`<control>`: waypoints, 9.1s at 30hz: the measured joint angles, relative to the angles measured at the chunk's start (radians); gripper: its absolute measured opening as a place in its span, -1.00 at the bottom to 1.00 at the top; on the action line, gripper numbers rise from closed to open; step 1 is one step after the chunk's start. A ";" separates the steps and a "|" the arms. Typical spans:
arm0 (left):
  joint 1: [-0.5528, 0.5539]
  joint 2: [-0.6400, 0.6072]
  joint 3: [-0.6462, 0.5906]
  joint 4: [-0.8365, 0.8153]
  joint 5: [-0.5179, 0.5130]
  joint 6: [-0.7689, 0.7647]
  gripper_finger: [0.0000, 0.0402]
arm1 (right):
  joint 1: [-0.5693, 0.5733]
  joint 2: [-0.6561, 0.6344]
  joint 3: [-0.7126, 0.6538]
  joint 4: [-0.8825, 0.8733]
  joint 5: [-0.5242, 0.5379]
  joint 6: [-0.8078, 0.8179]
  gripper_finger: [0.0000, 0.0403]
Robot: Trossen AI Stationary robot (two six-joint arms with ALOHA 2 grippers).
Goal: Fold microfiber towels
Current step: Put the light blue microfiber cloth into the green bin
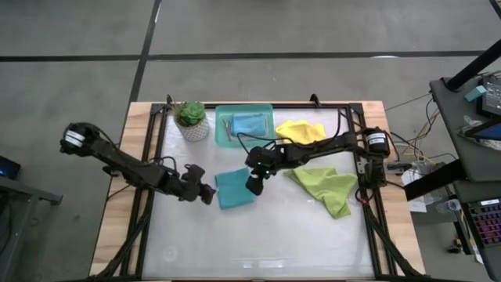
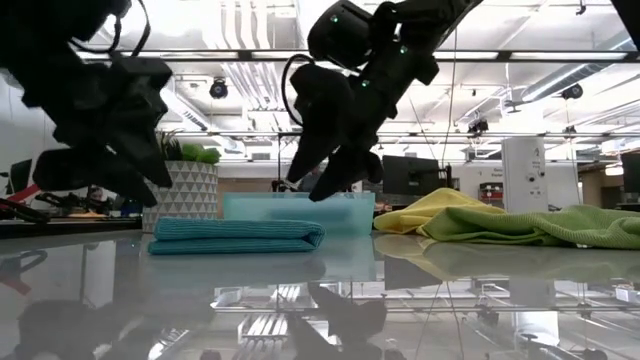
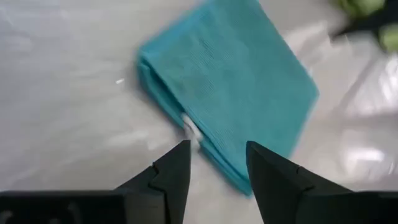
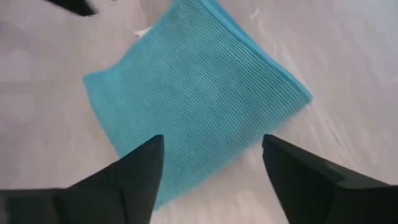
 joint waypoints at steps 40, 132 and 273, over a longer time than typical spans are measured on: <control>0.008 0.417 -0.036 0.536 -0.111 -0.107 -0.06 | 0.023 0.042 -0.230 0.413 -0.009 0.142 0.21; 0.848 0.426 0.324 0.550 0.173 1.090 -0.99 | -0.475 -0.168 -0.113 0.300 0.015 -0.305 -0.94; 0.956 0.649 0.567 0.277 0.191 1.791 -1.00 | -0.539 0.086 0.077 0.169 0.002 -0.594 -0.96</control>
